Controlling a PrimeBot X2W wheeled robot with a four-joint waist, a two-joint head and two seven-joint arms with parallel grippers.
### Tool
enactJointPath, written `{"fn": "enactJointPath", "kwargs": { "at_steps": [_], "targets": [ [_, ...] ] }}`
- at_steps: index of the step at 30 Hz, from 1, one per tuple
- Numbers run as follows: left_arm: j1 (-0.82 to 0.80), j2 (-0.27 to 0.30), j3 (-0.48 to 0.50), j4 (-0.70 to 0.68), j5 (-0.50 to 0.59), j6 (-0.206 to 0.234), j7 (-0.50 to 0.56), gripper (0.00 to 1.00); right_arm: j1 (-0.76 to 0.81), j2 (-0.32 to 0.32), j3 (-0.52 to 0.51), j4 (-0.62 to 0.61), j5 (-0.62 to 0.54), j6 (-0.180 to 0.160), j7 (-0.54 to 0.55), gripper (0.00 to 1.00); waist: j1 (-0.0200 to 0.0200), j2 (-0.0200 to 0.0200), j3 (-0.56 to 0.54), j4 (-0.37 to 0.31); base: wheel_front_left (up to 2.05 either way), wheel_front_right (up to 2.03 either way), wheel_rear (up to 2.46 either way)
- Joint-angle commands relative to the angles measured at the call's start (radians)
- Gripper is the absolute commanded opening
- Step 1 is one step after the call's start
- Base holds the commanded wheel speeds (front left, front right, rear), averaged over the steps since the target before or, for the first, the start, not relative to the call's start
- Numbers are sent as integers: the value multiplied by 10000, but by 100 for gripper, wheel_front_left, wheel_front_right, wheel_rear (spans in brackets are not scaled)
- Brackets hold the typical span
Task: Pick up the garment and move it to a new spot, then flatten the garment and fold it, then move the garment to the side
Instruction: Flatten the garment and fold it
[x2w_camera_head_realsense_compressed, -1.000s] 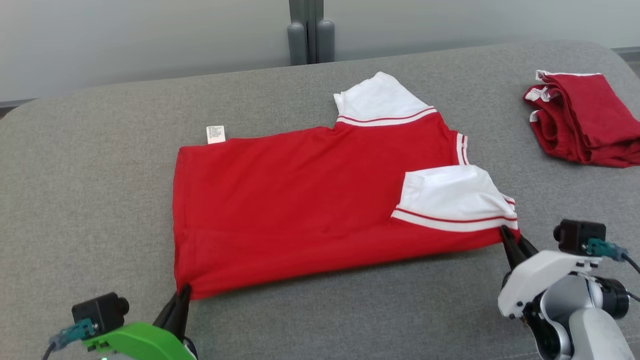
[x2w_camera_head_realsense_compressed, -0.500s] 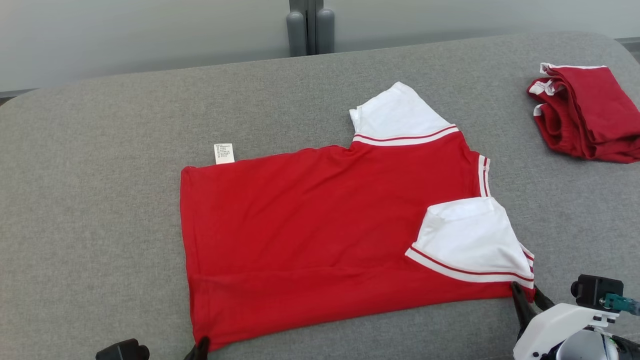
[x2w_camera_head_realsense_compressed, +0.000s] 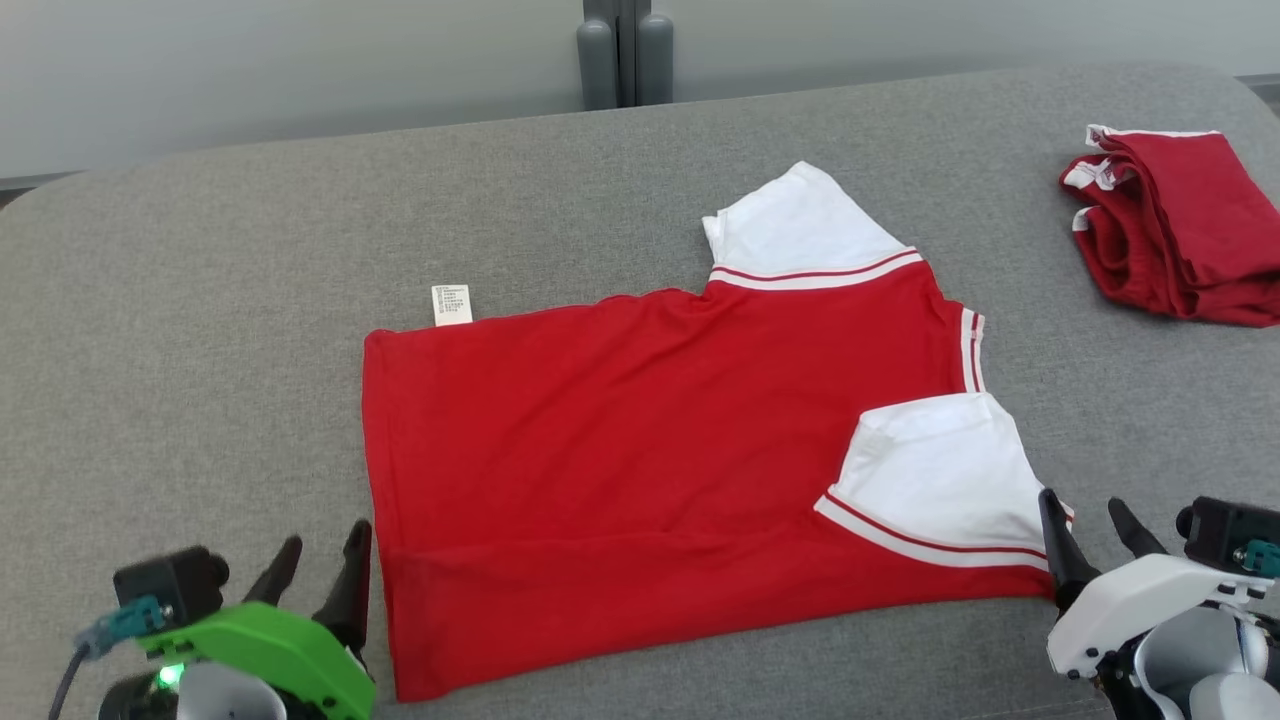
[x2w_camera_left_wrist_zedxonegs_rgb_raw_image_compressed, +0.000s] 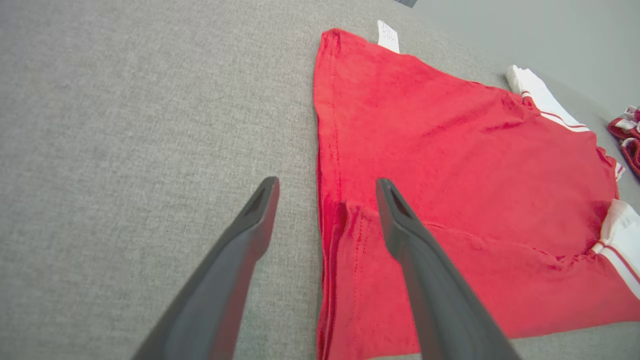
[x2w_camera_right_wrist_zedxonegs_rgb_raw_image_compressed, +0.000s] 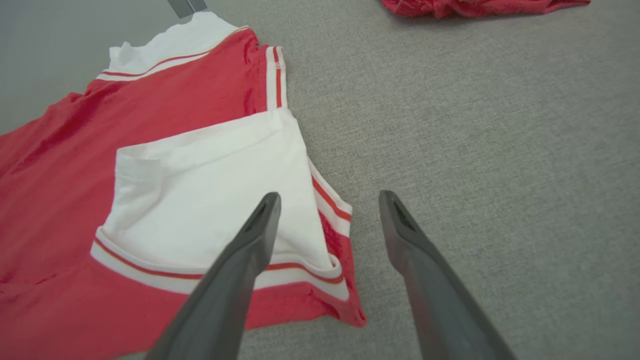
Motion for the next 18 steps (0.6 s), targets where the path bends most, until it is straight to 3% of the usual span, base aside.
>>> {"fn": "enactJointPath", "kwargs": {
  "at_steps": [1, 8, 18],
  "targets": [
    [-603, 180, -130, -106, 190, -38, 215, 100, -251, -19, -24, -198, -128, -13, 19, 100, 0, 0, 103, 25, 0, 0, 0],
    [-3366, 725, -733, 457, 1119, -323, 1204, 100, -1283, -21, 365, -826, -553, -15, 316, 100, 0, 0, 753, 30, 0, 0, 0],
    [-6482, 604, -1564, 3656, 2052, -901, 1648, 100, -2850, -22, 1272, -1050, -803, -15, 483, 100, 0, 0, 2216, -146, 0, 0, 0]
  ]
}}
